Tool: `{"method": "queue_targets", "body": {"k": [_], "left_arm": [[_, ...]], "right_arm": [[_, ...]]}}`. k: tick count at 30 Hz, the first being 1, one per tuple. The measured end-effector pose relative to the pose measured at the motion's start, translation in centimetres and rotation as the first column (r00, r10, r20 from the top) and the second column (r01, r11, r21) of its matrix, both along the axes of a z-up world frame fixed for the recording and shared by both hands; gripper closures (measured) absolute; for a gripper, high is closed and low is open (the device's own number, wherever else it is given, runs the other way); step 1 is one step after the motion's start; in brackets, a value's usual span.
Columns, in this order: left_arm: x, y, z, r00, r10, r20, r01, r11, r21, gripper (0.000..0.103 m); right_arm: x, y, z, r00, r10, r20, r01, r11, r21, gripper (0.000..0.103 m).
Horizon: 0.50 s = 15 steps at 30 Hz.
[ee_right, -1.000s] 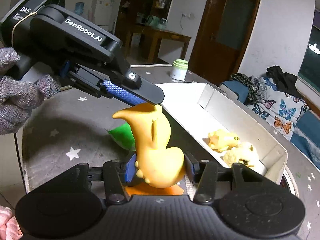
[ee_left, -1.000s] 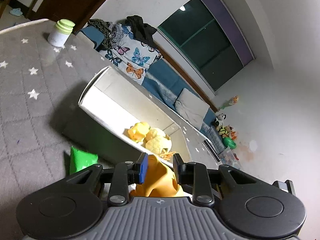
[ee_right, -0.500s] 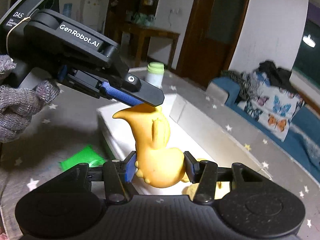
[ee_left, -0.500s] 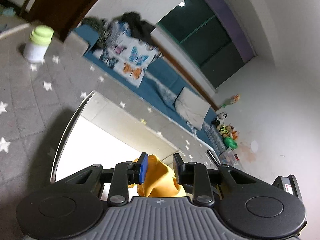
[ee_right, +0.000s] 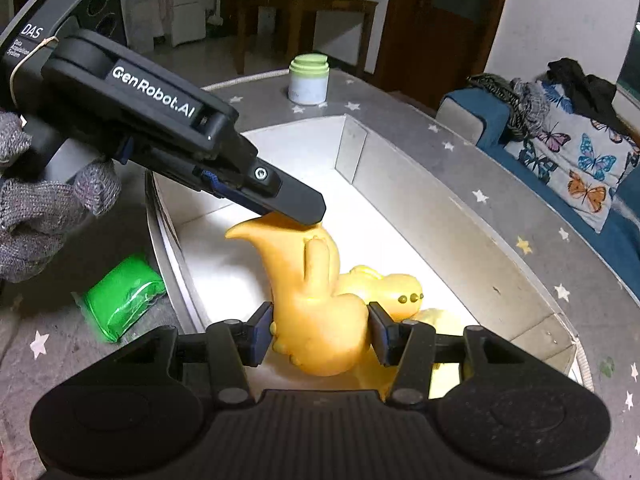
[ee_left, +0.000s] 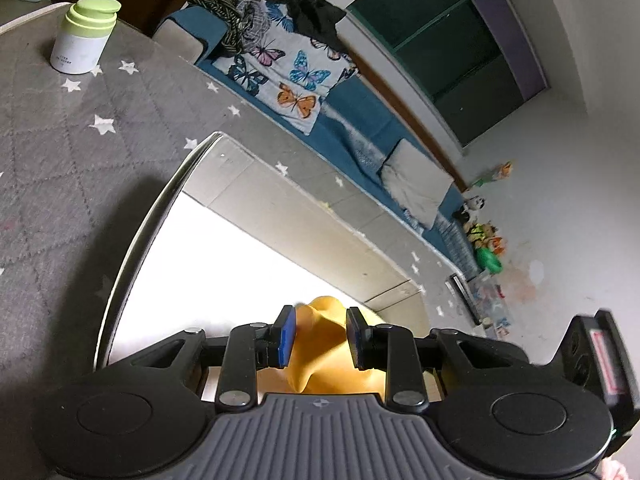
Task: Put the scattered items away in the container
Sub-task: 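Carry the yellow duck over the white box and lower it inside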
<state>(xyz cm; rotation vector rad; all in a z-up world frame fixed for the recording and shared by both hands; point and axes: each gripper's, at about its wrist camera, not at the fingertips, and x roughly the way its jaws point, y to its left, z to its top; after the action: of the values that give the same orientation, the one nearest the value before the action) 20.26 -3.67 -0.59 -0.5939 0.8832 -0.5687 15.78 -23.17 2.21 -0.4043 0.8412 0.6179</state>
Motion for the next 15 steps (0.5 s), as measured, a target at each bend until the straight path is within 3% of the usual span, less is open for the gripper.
{"method": "queue_targets", "body": {"k": [9, 15], "left_arm": [[-0.2, -0.2, -0.3, 1.000, 0.000, -0.018, 0.001, 0.999, 0.047, 0.074], [-0.2, -0.4, -0.1, 1.000, 0.000, -0.015, 0.002, 0.997, 0.072, 0.074]], "right_arm": [[1.7, 0.3, -0.2, 0.992, 0.013, -0.122, -0.013, 1.000, 0.006, 0.053], [2.0, 0.1, -0.3, 0.990, 0.010, -0.144, -0.009, 1.000, 0.006, 0.052]]}}
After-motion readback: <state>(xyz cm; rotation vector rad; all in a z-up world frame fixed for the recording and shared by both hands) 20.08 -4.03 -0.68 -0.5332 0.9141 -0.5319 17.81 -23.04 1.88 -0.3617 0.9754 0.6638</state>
